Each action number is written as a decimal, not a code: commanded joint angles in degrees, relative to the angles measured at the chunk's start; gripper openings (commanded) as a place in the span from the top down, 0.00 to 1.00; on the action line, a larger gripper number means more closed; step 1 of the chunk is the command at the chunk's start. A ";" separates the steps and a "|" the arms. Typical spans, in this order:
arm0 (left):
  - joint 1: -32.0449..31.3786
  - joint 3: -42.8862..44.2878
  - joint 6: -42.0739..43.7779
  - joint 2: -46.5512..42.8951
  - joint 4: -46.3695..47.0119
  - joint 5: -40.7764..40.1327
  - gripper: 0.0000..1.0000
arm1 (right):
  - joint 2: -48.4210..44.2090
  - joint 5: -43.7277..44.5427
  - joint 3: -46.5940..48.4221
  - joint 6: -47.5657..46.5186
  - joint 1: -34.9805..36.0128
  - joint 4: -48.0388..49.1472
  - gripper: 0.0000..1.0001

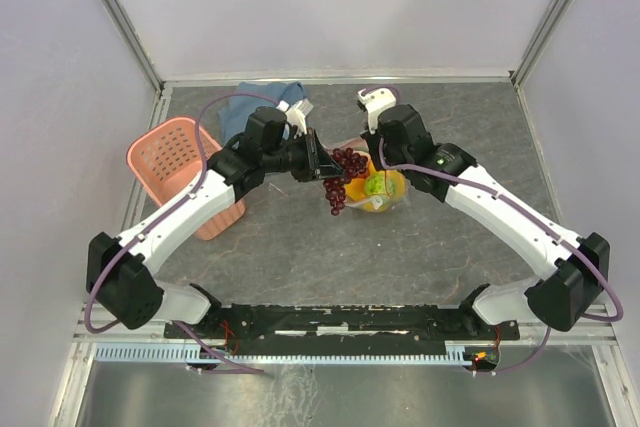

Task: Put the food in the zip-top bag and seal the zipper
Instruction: Place the fake fruit in the zipper food storage bag.

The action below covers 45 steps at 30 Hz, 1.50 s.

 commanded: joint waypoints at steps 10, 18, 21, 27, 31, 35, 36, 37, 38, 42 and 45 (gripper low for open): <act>-0.17 2.19 -21.66 2.52 11.81 -6.47 0.90 | -4.76 -6.92 -1.90 2.07 -0.14 4.58 0.99; -0.43 0.84 -20.44 2.38 11.53 -11.74 0.85 | -6.10 -9.18 -3.93 3.02 -0.12 5.96 0.98; -1.12 -0.87 -18.20 1.92 11.47 -13.89 0.73 | -6.41 -9.76 -4.03 3.30 -0.12 6.52 0.99; -1.86 0.00 -12.74 1.86 6.63 -17.45 0.42 | -6.60 -9.78 -4.19 3.74 -0.08 7.41 0.98; -1.85 1.01 -10.13 0.21 2.91 -20.15 0.37 | -6.85 -8.56 -4.08 3.67 -0.07 7.10 0.98; -1.84 2.43 -7.62 -2.21 -1.03 -22.50 0.36 | -6.57 -6.97 -3.50 3.59 -0.17 6.07 0.98; -1.84 2.69 -7.02 -2.73 -2.25 -22.72 0.36 | -6.48 -6.84 -3.29 3.58 -0.12 5.92 0.98; -1.84 2.72 -6.45 -3.20 -3.36 -22.84 0.36 | -6.33 -6.90 -3.14 3.72 -0.08 5.77 0.98; -1.80 2.58 -5.99 -3.79 -4.49 -22.75 0.36 | -6.23 -7.10 -2.99 3.80 -0.09 5.64 0.98; -1.90 -0.22 -5.46 -6.46 -6.85 -20.80 0.36 | -5.90 -7.76 -2.70 4.16 -0.15 5.64 0.98; -1.84 -2.71 -6.05 -7.62 -6.94 -18.34 0.36 | -5.41 -8.17 -2.34 4.35 -0.09 5.63 0.98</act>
